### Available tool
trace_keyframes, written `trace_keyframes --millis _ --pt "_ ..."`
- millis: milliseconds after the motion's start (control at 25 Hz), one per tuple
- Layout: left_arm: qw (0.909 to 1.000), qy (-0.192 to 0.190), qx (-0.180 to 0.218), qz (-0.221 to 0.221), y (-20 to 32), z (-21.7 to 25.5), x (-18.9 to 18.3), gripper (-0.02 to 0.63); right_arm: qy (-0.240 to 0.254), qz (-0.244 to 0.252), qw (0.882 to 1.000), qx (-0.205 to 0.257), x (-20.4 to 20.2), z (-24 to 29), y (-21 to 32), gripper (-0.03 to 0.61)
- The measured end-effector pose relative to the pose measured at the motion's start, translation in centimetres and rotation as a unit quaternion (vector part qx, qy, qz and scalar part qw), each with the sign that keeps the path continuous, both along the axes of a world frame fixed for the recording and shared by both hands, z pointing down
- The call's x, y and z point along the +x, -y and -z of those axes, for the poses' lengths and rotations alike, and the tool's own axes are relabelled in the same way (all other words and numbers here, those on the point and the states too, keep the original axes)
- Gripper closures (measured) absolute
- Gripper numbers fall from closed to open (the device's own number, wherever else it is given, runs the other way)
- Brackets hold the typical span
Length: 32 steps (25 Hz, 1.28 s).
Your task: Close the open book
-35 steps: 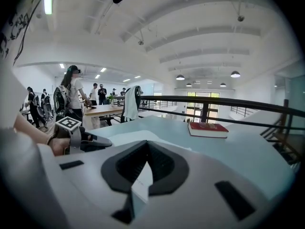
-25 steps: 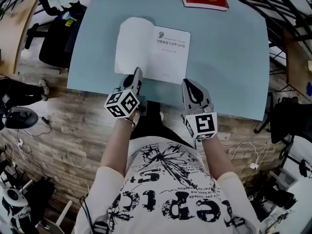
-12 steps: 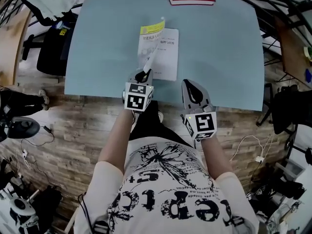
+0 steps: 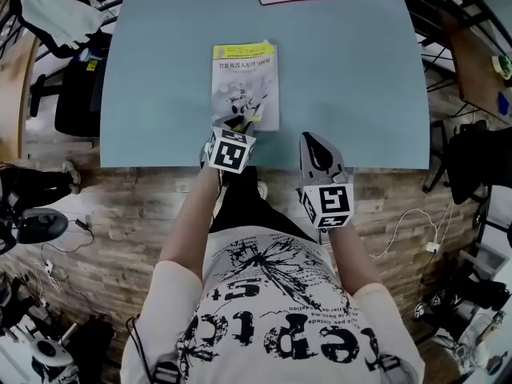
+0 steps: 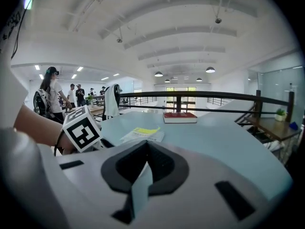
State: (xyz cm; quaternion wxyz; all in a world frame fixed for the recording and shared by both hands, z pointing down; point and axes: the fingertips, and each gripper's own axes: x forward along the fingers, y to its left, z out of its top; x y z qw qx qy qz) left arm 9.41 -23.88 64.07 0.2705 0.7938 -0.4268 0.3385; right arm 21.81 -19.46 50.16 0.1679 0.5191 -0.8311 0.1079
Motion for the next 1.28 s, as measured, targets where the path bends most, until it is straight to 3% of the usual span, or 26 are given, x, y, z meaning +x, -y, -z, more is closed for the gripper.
trace_keyframes --millis 240,440,640,800,960,1120,1280 --pt "0.9986 -0.042 -0.012 -0.031 -0.7 0.4 1.1 0.397 0.005 -0.019 1.000 -0.009 0.6 -0.4 0.4 0.568" --pt "0.9976 -0.059 -0.017 -0.030 -1.1 1.5 1.2 0.394 0.007 -0.015 1.000 -0.006 0.2 0.0 0.5 0.568" --pt "0.9975 -0.069 0.002 -0.014 -1.2 5.0 0.2 0.409 0.011 -0.012 1.000 0.007 -0.6 1.3 1.0 0.568" --pt "0.9959 -0.068 0.057 0.015 0.1 9.7 -1.2 0.488 0.022 -0.009 0.999 0.028 -1.0 3.1 1.4 0.568" --pt "0.9864 -0.088 0.130 0.048 0.9 14.7 -2.6 0.575 0.025 0.004 0.998 0.054 -2.0 5.3 1.4 0.568" --pt "0.9698 -0.105 0.216 0.043 0.4 19.3 -3.3 0.586 0.027 0.020 0.996 0.086 -2.9 7.5 1.4 0.568" --pt "0.9462 -0.120 0.299 0.030 -1.1 23.5 -3.9 0.591 0.034 0.028 0.993 0.110 -3.3 9.3 1.1 0.568"
